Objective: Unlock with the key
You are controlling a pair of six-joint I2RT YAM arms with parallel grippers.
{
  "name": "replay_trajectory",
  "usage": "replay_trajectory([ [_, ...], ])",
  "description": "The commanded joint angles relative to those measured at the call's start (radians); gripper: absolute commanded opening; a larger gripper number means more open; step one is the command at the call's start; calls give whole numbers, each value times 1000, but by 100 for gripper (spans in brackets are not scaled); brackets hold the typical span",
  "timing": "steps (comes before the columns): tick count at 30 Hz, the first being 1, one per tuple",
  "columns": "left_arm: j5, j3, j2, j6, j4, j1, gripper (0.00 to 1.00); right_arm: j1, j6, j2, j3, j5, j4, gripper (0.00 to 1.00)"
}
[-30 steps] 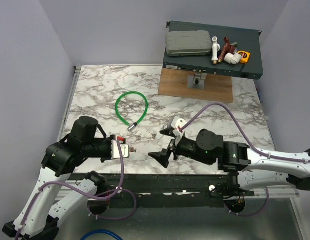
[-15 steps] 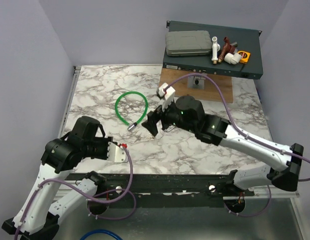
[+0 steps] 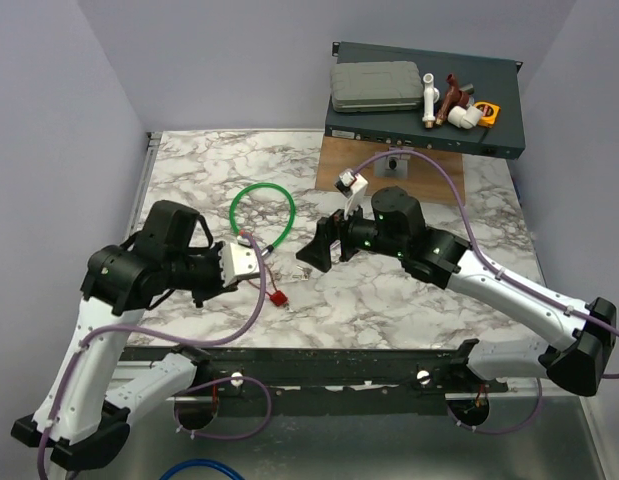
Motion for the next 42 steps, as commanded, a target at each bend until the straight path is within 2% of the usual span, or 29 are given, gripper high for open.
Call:
replay_trajectory([
  [1, 172, -100, 3, -102, 18, 27, 0, 2, -42, -13, -20, -23, 44, 100],
  [5, 122, -286, -36, -68, 135, 60, 0, 3, -111, -8, -32, -45, 15, 100],
  [8, 54, -440, -43, -55, 256, 62, 8, 4, -115, 15, -68, -40, 11, 100],
  [10, 43, -478, -24, -59, 288, 65, 10, 11, -96, 41, -105, -31, 31, 99],
  [13, 75, -484, -9, -76, 316, 88, 17, 90, -96, 120, -138, 57, 61, 95],
  [16, 95, -462, -8, -103, 333, 119, 31, 148, -85, 234, -125, 157, 66, 88],
  [19, 115, -436, -6, -108, 319, 156, 60, 173, -75, 320, -122, 196, 117, 85],
  [23, 141, -409, 4, -100, 287, 206, 73, 187, -86, 397, -109, 267, 164, 83],
  [30, 143, -376, -24, -91, 264, 231, 77, 201, -108, 487, -92, 349, 199, 81],
  [34, 147, -370, -13, -94, 258, 238, 78, 205, -110, 527, -88, 344, 249, 73],
  [38, 154, -372, -6, -100, 257, 241, 85, 215, -114, 575, -66, 352, 264, 70],
  [42, 150, -367, -10, -98, 252, 242, 86, 231, -124, 612, -45, 379, 271, 69],
])
